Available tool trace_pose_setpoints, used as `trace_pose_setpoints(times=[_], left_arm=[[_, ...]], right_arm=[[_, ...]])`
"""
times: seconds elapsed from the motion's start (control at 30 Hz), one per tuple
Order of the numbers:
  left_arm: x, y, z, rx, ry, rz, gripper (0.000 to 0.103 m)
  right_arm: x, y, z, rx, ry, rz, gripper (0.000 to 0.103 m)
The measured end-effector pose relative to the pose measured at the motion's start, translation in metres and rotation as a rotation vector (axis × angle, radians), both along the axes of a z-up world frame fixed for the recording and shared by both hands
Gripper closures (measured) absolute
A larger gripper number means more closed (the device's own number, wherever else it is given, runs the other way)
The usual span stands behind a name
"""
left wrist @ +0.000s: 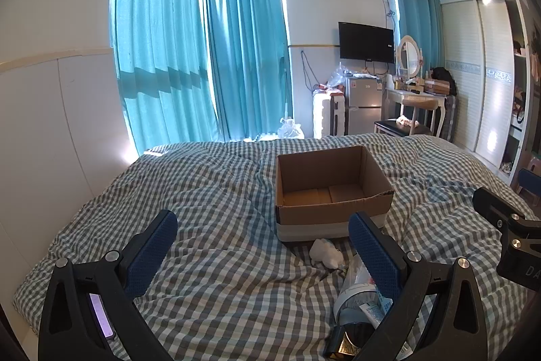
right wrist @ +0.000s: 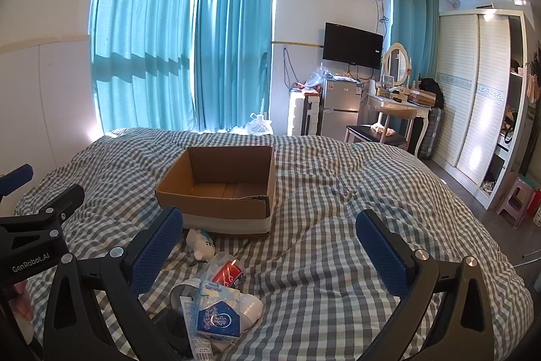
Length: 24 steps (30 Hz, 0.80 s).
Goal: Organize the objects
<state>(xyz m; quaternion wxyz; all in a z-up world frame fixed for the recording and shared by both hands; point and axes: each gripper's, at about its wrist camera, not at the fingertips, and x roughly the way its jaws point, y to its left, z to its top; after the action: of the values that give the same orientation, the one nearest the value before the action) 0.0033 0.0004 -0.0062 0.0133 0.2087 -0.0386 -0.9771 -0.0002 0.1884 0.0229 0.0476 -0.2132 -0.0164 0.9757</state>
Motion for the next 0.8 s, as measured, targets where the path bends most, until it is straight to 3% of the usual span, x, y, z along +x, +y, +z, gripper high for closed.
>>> trace_pose_setpoints(times=[0.8], left_arm=[[-0.0029,-0.0008,-0.0011,0.009,-0.010,0.002,0.000]], right_arm=[[-0.0010,-0.0021,-0.0014,0.001,0.001,0.009,0.000]])
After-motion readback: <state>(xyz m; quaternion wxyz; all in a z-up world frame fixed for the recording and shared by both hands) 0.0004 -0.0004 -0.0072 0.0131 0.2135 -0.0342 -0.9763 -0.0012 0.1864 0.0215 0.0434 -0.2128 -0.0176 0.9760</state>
